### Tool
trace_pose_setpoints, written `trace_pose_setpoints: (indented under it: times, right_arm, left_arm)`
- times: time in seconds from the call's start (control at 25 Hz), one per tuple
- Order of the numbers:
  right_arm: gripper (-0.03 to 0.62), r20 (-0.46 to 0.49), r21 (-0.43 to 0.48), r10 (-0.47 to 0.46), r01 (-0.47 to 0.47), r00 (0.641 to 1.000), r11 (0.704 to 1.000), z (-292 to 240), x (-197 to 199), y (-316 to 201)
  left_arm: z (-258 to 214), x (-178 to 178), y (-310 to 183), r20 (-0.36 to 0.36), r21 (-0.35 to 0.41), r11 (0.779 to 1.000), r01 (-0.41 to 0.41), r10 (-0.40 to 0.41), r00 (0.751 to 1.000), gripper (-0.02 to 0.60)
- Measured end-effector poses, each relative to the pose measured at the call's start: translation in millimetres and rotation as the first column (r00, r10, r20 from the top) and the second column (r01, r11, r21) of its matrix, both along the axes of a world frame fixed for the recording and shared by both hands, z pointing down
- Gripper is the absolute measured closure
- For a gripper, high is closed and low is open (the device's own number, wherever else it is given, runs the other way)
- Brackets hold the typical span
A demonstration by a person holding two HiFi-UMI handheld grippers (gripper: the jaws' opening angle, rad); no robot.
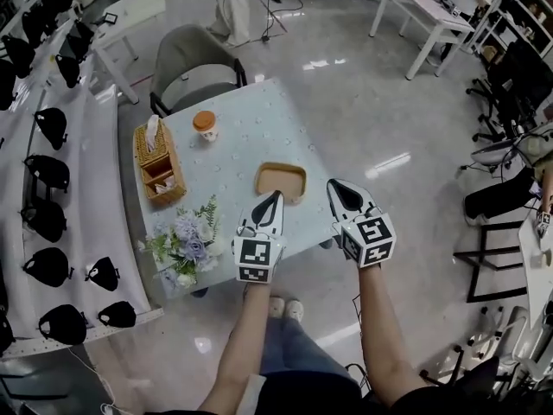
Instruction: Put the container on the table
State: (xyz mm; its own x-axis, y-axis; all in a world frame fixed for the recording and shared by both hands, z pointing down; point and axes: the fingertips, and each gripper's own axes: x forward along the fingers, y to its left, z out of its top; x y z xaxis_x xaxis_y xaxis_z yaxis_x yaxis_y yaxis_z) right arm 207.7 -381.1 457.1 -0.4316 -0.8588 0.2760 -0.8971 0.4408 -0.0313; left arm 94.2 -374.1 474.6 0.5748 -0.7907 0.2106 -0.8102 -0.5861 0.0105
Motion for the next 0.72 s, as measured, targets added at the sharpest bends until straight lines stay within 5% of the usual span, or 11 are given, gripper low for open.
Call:
trace_pose_setpoints:
  times: [0.36, 0.72]
  right_arm:
    - [0.595, 0.057, 0.161, 0.146, -0.154, 0.988, 0.975, -67, 30, 59]
    - [0.595, 0.080, 0.213, 0.234, -0.245, 0.969, 0.946, -84, 46, 109]
  left_arm:
    - [-69, 4, 36, -0.015, 0.091, 0.995, -0.041, 0.043, 0.999, 0.572]
    - [-100, -11, 63, -0.019, 0.146, 0.989, -0.036, 0.039, 0.999, 0.573]
